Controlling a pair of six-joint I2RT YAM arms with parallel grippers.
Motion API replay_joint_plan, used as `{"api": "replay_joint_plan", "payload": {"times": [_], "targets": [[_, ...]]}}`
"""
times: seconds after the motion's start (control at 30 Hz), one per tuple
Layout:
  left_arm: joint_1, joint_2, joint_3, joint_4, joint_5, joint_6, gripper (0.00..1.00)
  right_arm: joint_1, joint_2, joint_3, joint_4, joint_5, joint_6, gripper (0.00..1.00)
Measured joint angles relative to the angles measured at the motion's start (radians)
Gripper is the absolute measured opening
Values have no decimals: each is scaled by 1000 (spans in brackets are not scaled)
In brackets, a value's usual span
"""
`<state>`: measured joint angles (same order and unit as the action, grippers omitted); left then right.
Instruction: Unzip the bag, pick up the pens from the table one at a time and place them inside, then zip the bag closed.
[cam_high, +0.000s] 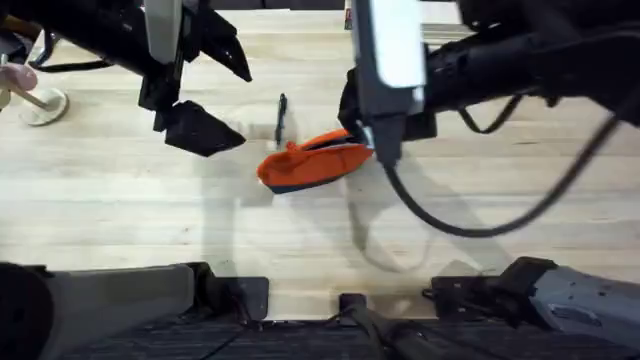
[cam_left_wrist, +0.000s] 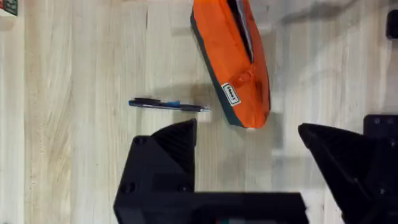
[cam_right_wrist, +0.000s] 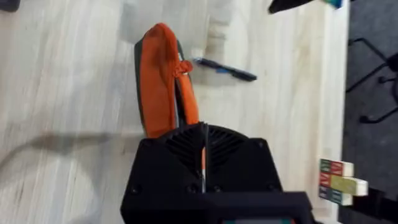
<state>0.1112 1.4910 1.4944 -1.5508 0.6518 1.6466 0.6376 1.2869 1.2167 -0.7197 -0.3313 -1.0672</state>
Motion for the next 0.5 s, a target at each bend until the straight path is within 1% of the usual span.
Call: {"api": "replay_joint_plan", "payload": {"times": [0.5], "targets": [[0, 0, 0, 4, 0, 0, 995, 2, 209, 0, 16, -7, 20, 32]]}}
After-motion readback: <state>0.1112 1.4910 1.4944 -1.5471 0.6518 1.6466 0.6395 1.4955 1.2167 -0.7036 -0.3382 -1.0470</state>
